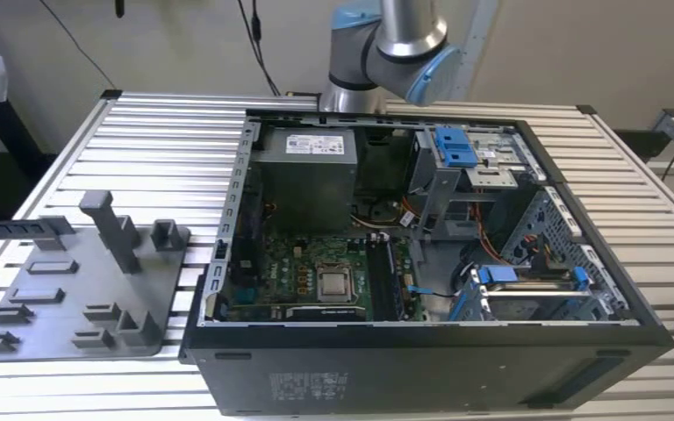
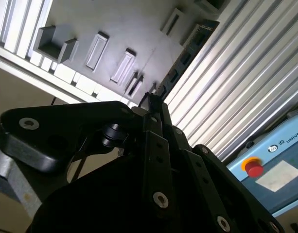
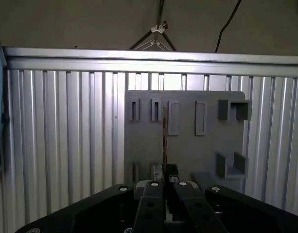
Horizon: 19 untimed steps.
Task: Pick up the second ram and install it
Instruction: 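Pick up the second ram and move it above second insertion slot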
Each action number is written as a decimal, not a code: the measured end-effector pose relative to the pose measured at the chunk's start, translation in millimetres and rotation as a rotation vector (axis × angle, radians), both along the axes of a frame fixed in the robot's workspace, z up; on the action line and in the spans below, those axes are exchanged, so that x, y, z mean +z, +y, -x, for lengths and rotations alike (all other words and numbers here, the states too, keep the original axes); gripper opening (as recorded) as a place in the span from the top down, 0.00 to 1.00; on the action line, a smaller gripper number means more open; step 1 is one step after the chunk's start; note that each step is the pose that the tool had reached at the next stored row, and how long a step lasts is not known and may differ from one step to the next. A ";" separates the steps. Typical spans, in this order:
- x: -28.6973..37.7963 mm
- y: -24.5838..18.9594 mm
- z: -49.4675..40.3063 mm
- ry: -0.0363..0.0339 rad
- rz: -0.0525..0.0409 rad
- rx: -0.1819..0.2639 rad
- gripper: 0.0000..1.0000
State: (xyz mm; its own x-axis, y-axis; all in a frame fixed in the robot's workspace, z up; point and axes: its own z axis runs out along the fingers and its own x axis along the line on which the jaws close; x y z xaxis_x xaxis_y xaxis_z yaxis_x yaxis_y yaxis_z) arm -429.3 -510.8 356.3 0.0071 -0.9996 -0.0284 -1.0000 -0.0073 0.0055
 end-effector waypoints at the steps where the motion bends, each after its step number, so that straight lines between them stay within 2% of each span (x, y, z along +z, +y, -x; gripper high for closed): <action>1: 2.1 0.0 0.0 0.0001 0.0001 0.000 0.86; 9: 16.7 0.1 0.1 0.0000 0.0000 -0.001 0.86; 19: 31.2 0.1 0.2 0.0001 0.0001 -0.002 0.86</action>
State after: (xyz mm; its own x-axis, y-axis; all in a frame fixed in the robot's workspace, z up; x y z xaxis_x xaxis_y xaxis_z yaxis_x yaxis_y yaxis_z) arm -429.5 -510.7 387.4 0.0052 -0.9996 -0.0284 -1.0000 -0.0054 0.0056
